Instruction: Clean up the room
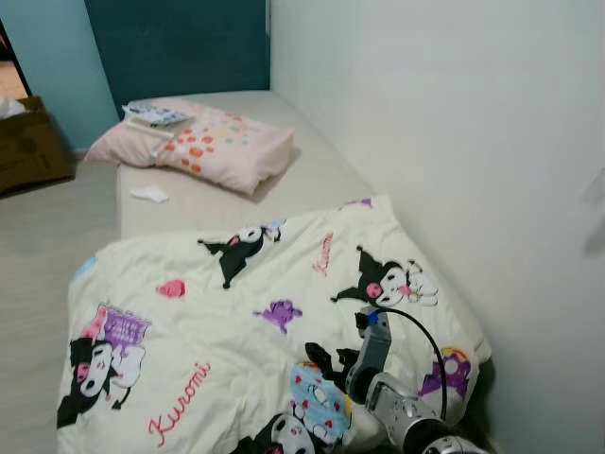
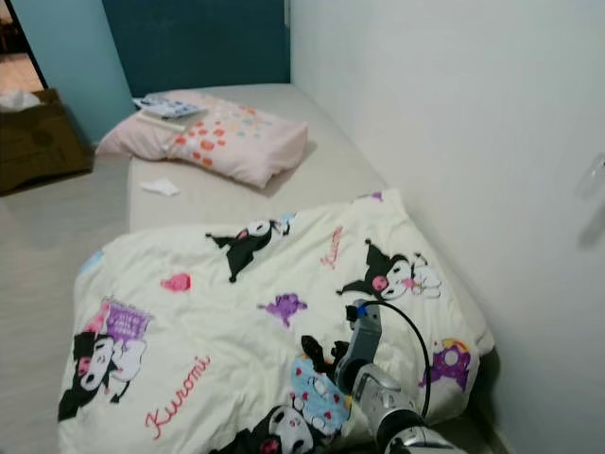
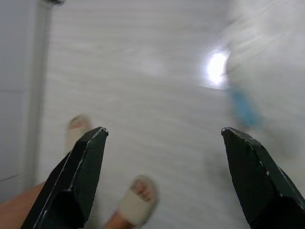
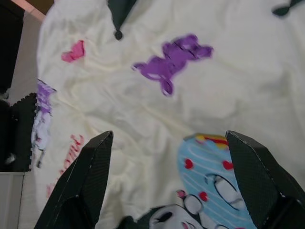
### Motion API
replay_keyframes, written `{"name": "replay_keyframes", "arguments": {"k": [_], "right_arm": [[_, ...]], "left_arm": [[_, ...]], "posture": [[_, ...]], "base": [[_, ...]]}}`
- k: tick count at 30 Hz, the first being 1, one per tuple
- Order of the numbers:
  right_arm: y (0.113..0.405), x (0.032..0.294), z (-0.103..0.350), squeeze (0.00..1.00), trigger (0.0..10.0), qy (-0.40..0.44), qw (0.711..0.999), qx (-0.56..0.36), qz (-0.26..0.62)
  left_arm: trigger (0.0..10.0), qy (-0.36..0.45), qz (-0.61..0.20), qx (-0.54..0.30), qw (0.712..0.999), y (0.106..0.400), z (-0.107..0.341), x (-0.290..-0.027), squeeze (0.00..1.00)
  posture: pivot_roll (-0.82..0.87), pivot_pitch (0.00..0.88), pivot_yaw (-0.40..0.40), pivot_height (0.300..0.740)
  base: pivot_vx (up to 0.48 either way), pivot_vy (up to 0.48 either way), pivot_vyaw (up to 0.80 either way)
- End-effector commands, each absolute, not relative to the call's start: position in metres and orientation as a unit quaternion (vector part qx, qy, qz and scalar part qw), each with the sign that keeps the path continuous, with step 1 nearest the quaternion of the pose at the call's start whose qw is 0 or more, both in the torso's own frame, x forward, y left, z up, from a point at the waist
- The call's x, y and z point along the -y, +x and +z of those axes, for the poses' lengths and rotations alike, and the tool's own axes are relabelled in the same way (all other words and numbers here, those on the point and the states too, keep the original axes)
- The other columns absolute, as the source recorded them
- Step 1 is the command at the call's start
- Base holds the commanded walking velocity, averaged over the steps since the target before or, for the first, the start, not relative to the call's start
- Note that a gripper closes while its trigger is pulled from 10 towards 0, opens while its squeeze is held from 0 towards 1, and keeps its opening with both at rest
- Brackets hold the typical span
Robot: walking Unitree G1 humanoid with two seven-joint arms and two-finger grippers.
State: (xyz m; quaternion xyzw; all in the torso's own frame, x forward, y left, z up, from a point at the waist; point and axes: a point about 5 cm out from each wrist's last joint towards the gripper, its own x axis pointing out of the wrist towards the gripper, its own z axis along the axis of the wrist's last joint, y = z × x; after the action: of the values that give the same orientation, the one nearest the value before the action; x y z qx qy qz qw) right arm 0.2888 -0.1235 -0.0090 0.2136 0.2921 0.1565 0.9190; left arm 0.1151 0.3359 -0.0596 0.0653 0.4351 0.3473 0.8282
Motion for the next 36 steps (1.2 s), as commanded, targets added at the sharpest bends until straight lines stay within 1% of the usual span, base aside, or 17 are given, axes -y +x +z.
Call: {"name": "replay_keyframes", "arguments": {"k": [1,5,6,10,12,13,16,20,22,24,26,33,36], "right_arm": [[0.283,0.125,-0.015,0.0,10.0,0.205,0.917,-0.306,0.153],[0.279,0.125,-0.019,0.0,10.0,0.201,0.915,-0.317,0.151],[0.275,0.126,-0.023,0.0,10.0,0.198,0.913,-0.325,0.149],[0.272,0.126,-0.025,0.0,10.0,0.196,0.911,-0.331,0.148],[0.263,0.128,-0.033,0.0,10.0,0.187,0.906,-0.35,0.145],[0.263,0.128,-0.033,0.0,10.0,0.187,0.906,-0.35,0.145],[0.254,0.129,-0.04,0.0,10.0,0.17,0.903,-0.368,0.145],[0.246,0.131,-0.047,0.0,10.0,0.138,0.902,-0.384,0.144],[0.239,0.133,-0.052,0.0,10.0,0.106,0.899,-0.396,0.155],[0.239,0.133,-0.052,0.0,10.0,0.106,0.899,-0.396,0.155],[0.231,0.131,-0.056,0.0,10.0,0.088,0.893,-0.405,0.175],[0.216,0.121,-0.065,0.0,10.0,0.091,0.879,-0.424,0.196],[0.213,0.118,-0.067,0.0,10.0,0.092,0.877,-0.427,0.201]], "left_arm": [[10.0,0.063,0.327,-0.439,0.834,0.118,-0.064,-0.327,0.0],[10.0,0.056,0.311,-0.441,0.84,0.122,-0.066,-0.319,0.0],[10.0,0.05,0.297,-0.447,0.842,0.124,-0.069,-0.313,0.0],[10.0,0.046,0.288,-0.45,0.844,0.125,-0.071,-0.308,0.0],[10.0,0.032,0.251,-0.471,0.845,0.124,-0.08,-0.29,0.0],[10.0,0.032,0.251,-0.471,0.845,0.124,-0.08,-0.29,0.0],[10.0,0.023,0.22,-0.488,0.844,0.122,-0.087,-0.274,0.0],[10.0,0.022,0.209,-0.495,0.843,0.12,-0.09,-0.269,0.0],[10.0,0.026,0.193,-0.503,0.842,0.118,-0.092,-0.265,0.0],[10.0,0.026,0.193,-0.503,0.842,0.118,-0.092,-0.265,0.0],[10.0,0.031,0.18,-0.508,0.842,0.117,-0.093,-0.263,0.0],[10.0,0.045,0.159,-0.517,0.84,0.115,-0.094,-0.26,0.0],[10.0,0.056,0.152,-0.523,0.837,0.114,-0.095,-0.26,0.0]], "posture": [[0.02,0.0,-0.09,0.69],[0.02,0.0,-0.092,0.699],[0.01,0.0,-0.093,0.704],[0.01,0.0,-0.093,0.708],[0.01,0.0,-0.099,0.717],[0.01,0.0,-0.099,0.717],[0.01,0.0,-0.101,0.731],[0.01,0.0,-0.101,0.735],[0.01,0.0,-0.098,0.735],[0.01,0.0,-0.098,0.735],[0.01,0.0,-0.095,0.735],[0.01,0.0,-0.083,0.735],[0.01,0.0,-0.081,0.735]], "base": [[0.0,0.0,0.0],[0.0,0.0,0.0],[0.0,0.0,0.0],[0.0,0.0,0.0],[0.0,0.0,0.0],[0.0,0.0,0.0],[0.0,0.0,0.0],[0.0,0.0,0.0],[0.0,0.0,0.0],[0.0,0.0,0.0],[0.0,0.0,0.64],[0.0,0.0,0.64],[0.0,-0.352,0.64]]}}
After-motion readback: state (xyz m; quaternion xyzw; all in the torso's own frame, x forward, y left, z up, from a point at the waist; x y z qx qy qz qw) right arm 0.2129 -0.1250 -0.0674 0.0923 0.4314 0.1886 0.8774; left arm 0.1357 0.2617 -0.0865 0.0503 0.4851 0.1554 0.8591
